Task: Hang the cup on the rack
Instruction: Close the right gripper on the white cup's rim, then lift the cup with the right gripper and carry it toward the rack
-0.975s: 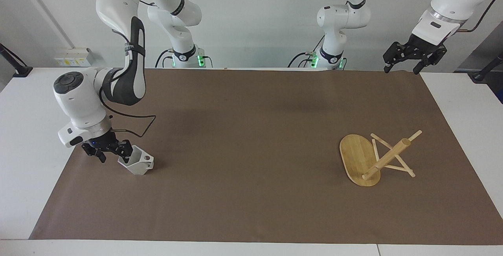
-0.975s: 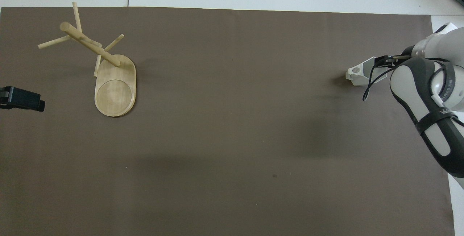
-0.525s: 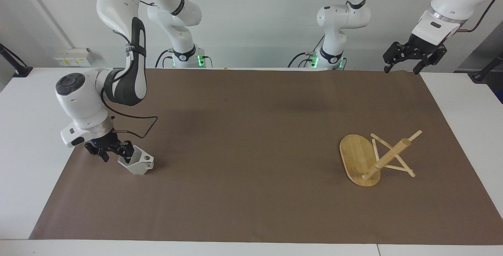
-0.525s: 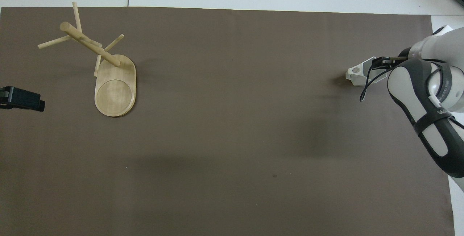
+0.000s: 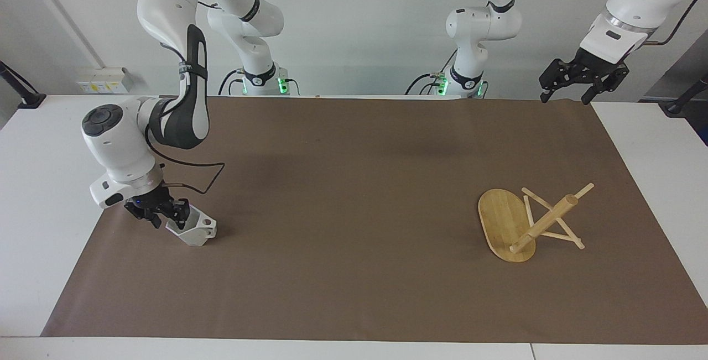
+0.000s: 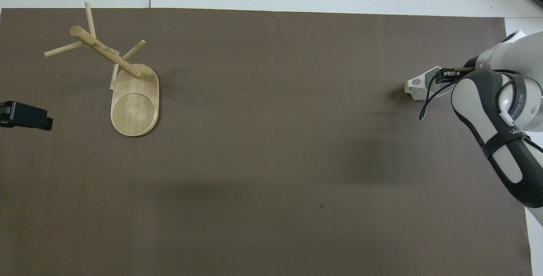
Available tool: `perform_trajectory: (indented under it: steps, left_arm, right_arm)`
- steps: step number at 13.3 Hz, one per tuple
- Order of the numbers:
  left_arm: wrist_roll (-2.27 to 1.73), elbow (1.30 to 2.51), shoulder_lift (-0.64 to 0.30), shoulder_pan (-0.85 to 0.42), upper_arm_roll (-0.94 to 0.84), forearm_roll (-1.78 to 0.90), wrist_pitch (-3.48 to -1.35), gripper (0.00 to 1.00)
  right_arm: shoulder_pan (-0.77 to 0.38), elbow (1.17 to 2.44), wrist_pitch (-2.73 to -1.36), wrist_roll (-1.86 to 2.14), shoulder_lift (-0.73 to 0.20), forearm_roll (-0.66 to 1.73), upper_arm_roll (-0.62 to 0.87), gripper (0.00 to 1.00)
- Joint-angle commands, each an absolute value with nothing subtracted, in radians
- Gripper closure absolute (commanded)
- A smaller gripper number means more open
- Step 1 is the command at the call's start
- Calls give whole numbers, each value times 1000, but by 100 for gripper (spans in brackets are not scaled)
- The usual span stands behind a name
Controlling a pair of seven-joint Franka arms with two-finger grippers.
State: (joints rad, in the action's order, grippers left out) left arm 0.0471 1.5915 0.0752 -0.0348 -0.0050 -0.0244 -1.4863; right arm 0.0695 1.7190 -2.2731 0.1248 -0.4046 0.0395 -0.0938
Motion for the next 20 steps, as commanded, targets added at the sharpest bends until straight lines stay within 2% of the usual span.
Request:
perform_trajectory:
  steps: [1, 5, 8, 11, 16, 20]
  left_arm:
    - [40, 1620, 100, -34, -6, -6, -1491, 0]
    - [40, 1620, 100, -34, -8, -6, -1491, 0]
    - [40, 1620, 100, -34, -6, -6, -1491, 0]
    - [40, 1620, 100, -35, -8, -6, -1491, 0]
    - [40, 1620, 100, -34, -6, -6, -1491, 0]
    - [40, 1620, 100, -34, -6, -6, -1491, 0]
  right_arm:
    - [75, 1718, -2249, 113, -400, 57, -86, 63]
    - [75, 1713, -2237, 112, -399, 57, -81, 78]
    - [75, 1712, -2237, 112, -399, 57, -77, 95]
    - [75, 1710, -2237, 112, -399, 57, -77, 100]
    - [75, 1703, -2223, 114, -393, 57, -74, 100]
    - [75, 1536, -1941, 109, -362, 122, -25, 100]
